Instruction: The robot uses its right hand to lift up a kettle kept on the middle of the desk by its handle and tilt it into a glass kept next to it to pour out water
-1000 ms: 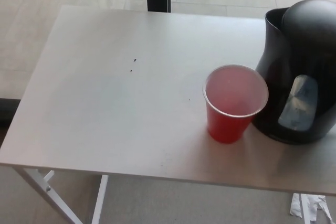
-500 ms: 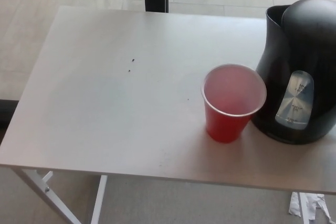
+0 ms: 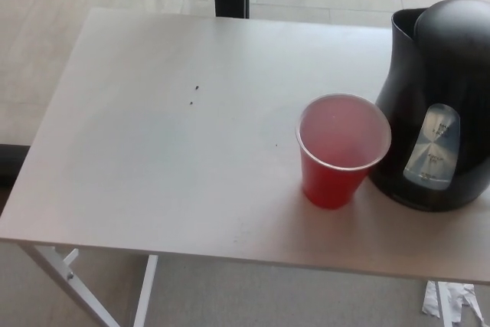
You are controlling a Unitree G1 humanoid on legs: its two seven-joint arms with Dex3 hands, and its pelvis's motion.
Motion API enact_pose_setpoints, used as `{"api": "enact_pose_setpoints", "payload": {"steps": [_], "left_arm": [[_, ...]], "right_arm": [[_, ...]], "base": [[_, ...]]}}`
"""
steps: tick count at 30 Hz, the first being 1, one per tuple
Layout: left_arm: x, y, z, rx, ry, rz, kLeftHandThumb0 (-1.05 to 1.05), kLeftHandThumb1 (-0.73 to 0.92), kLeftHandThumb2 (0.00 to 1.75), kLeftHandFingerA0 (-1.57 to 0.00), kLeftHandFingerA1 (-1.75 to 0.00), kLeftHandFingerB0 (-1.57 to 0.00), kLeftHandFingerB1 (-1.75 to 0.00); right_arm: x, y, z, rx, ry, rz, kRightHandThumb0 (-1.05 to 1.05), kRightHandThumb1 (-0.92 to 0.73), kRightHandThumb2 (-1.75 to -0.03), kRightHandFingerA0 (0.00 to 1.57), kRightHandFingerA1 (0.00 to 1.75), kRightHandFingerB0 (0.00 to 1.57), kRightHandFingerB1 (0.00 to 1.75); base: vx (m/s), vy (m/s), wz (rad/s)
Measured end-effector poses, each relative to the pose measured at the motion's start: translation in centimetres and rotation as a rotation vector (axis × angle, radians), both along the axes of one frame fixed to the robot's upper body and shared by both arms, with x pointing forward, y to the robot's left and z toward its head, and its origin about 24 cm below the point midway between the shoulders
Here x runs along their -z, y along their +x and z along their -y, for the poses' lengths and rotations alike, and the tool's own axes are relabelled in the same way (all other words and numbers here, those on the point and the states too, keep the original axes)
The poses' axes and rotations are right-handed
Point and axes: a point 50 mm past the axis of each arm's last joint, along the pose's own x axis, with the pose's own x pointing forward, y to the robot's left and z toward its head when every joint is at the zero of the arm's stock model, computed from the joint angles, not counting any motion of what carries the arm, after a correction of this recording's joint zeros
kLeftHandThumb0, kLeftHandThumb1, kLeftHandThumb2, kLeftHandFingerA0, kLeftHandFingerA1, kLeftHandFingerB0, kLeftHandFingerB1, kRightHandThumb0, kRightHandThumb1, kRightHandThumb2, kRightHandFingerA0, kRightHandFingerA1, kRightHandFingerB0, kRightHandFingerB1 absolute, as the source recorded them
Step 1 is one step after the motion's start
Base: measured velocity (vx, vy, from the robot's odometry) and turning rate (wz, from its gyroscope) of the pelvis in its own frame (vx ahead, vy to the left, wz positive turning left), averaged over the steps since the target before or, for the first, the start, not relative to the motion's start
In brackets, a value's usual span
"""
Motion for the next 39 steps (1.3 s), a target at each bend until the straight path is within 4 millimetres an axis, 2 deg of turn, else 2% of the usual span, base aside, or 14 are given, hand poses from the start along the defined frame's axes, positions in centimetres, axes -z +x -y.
{"api": "enact_pose_setpoints", "payload": {"steps": [7, 8, 9, 10, 12, 13, 18, 19, 20, 26, 28, 35, 36, 39], "left_arm": [[0.1, -0.1, 0.0, -0.002, -0.001, -0.004, -1.05, 0.59, 0.96, -0.63, -0.64, -0.34, -1.14], [0.1, -0.1, 0.0, -0.002, -0.001, -0.005, -1.05, 0.6, 0.97, -0.63, -0.63, -0.33, -1.13], [0.1, -0.1, 0.0, -0.002, -0.001, -0.005, -1.05, 0.44, 1.25, -0.61, -0.64, -0.36, -1.1], [0.1, -0.2, 0.0, -0.002, -0.001, -0.006, -1.05, 0.6, 0.95, -0.64, -0.64, -0.37, -1.12], [0.1, -0.2, 0.0, -0.002, -0.001, -0.006, -1.05, 0.59, 0.96, -0.64, -0.64, -0.35, -1.12], [0.1, -0.2, 0.0, -0.002, -0.001, -0.006, -1.05, 0.59, 0.96, -0.63, -0.64, -0.35, -1.13], [0.2, -0.4, 0.0, -0.004, -0.001, -0.013, -1.05, 0.59, 0.97, -0.64, -0.65, -0.33, -1.13], [0.2, -0.5, 0.0, -0.005, -0.001, -0.015, -1.05, 0.6, 0.97, -0.63, -0.64, -0.32, -1.14], [0.3, -0.6, -0.1, -0.005, -0.001, -0.018, -1.05, 0.6, 0.98, -0.59, -0.63, -0.31, -1.14], [0.5, -1.1, -0.1, -0.007, 0.0, -0.037, -1.05, 0.55, 0.98, -0.63, -0.69, -0.37, -1.21], [0.5, -1.1, -0.1, -0.008, -0.001, -0.038, -1.05, 0.57, 0.98, -0.6, -0.68, -0.3, -1.22], [0.6, -1.3, 0.0, 0.003, 0.007, -0.05, -1.05, 0.57, 0.98, -0.6, -0.66, -0.3, -1.18], [0.6, -1.3, 0.0, 0.002, 0.007, -0.049, -1.05, 0.59, 0.97, -0.59, -0.66, -0.29, -1.19], [0.7, -1.5, 0.0, 0.001, 0.009, -0.056, -1.05, 0.6, 0.99, -0.59, -0.66, -0.32, -1.18]], "right_arm": [[1.7, -5.1, 4.2, 0.263, 0.113, 0.05, -0.84, -0.46, -0.74, 0.0, 0.09, 0.0, 0.08], [2.0, -5.9, 4.7, 0.307, 0.134, 0.066, -0.6, -0.65, -0.59, 0.1, 0.77, 0.02, 0.39], [2.3, -6.5, 5.1, 0.347, 0.151, 0.082, -0.39, -0.48, -1.02, 0.01, 0.56, 0.0, 0.54], [2.5, -7.0, 5.5, 0.388, 0.167, 0.1, -0.61, -0.48, -0.83, 0.2, 0.69, 0.13, 0.57], [2.9, -7.8, 6.0, 0.453, 0.194, 0.132, -0.59, -0.55, -0.81, 0.43, 0.99, 0.04, 0.55], [3.1, -8.0, 6.2, 0.476, 0.203, 0.143, -0.54, -0.69, -0.6, 0.0, 0.77, 0.0, 0.48], [4.1, -9.4, 7.0, 0.624, 0.268, 0.223, -0.44, -0.67, -0.61, 0.07, 0.73, 0.0, 0.41], [4.3, -9.6, 7.1, 0.646, 0.278, 0.234, -0.44, -0.71, -0.6, 0.16, 0.84, 0.01, 0.43], [4.6, -9.9, 7.2, 0.677, 0.293, 0.249, -0.51, -0.6, -0.84, 0.53, 1.01, 0.11, 0.55], [6.1, -10.8, 7.3, 0.781, 0.321, 0.255, -0.37, -0.65, -0.59, 0.36, 0.72, 0.15, 0.41], [6.8, -10.7, 7.0, 0.765, 0.302, 0.207, -0.46, -0.48, -0.81, 0.31, 0.67, 0.1, 0.5], [7.5, -10.3, 6.0, 0.641, 0.236, 0.079, -0.44, -0.66, -0.6, 0.27, 0.63, 0.1, 0.44], [7.5, -10.2, 6.0, 0.632, 0.232, 0.075, -0.51, -0.51, -0.83, 0.31, 0.67, 0.05, 0.49], [7.2, -10.3, 6.2, 0.61, 0.203, 0.057, -0.49, -0.67, -0.61, 0.33, 0.69, 0.09, 0.44]], "base": [[0.0, 0.0, 0.0], [0.0, 0.0, 0.0], [0.0, 0.0, 0.0], [0.0, 0.0, 0.0], [0.0, 0.0, 0.0], [0.0, 0.0, 0.0], [0.0, 0.0, 0.0], [0.0, 0.0, 0.0], [0.0, 0.0, 0.0], [0.0, 0.0, 0.0], [0.0, 0.0, 0.0], [0.0, 0.0, 0.0], [0.0, 0.0, 0.0], [0.0, 0.0, 0.0]]}}
